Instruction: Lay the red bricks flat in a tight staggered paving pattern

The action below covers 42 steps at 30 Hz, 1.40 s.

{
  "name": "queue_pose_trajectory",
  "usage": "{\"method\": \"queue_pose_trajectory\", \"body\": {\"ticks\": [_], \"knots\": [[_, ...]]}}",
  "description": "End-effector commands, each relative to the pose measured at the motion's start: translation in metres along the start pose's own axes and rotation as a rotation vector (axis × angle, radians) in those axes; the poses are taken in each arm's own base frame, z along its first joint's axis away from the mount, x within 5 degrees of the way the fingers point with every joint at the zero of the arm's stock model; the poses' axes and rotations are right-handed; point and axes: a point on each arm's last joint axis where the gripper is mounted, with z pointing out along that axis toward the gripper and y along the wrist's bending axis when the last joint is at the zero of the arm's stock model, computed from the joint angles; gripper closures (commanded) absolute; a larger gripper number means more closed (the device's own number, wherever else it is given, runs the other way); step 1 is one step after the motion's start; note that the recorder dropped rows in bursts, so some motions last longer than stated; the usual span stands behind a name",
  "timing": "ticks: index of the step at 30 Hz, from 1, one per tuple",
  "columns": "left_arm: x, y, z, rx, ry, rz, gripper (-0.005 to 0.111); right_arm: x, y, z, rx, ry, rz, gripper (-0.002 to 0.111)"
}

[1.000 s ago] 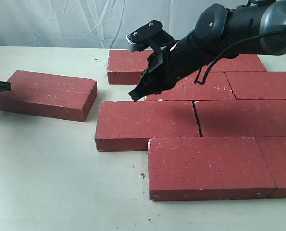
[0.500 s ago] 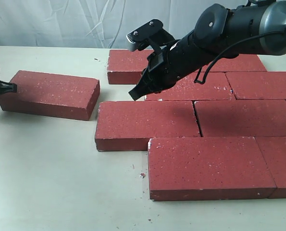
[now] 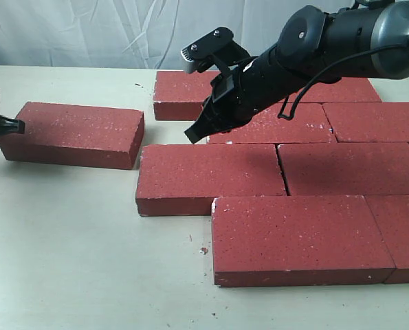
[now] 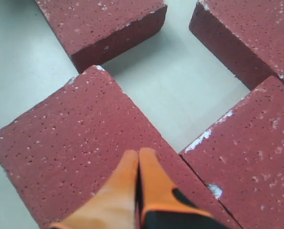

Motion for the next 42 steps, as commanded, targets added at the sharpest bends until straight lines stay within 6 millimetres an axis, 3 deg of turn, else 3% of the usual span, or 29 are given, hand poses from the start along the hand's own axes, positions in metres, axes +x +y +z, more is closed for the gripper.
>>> {"method": "queue_pose_trajectory", "body": {"ticks": [1,7,22,27,35,42], "knots": [[-0.002,0.001,-0.004,0.002,-0.004,0.001,0.107,0.000,0.000,0.002,0.012,-0.008,-0.005,0.109],[0.000,0.000,-0.004,0.021,0.018,0.001,0.107,0.004,-0.004,0.012,0.029,-0.005,0.002,0.109],[0.000,-0.003,-0.004,0.051,0.015,0.045,0.107,0.001,-0.006,0.012,0.052,-0.039,0.021,0.109],[-0.003,0.006,-0.004,-0.001,-0.023,0.045,0.107,-0.011,-0.015,0.014,0.117,-0.111,0.019,0.109],[-0.007,0.022,-0.006,-0.067,-0.078,-0.010,0.107,-0.053,-0.020,0.051,-0.089,-0.011,0.031,0.109],[-0.007,0.021,-0.006,-0.062,-0.085,-0.043,0.107,-0.069,-0.025,0.102,0.048,0.126,0.005,0.109]]}}
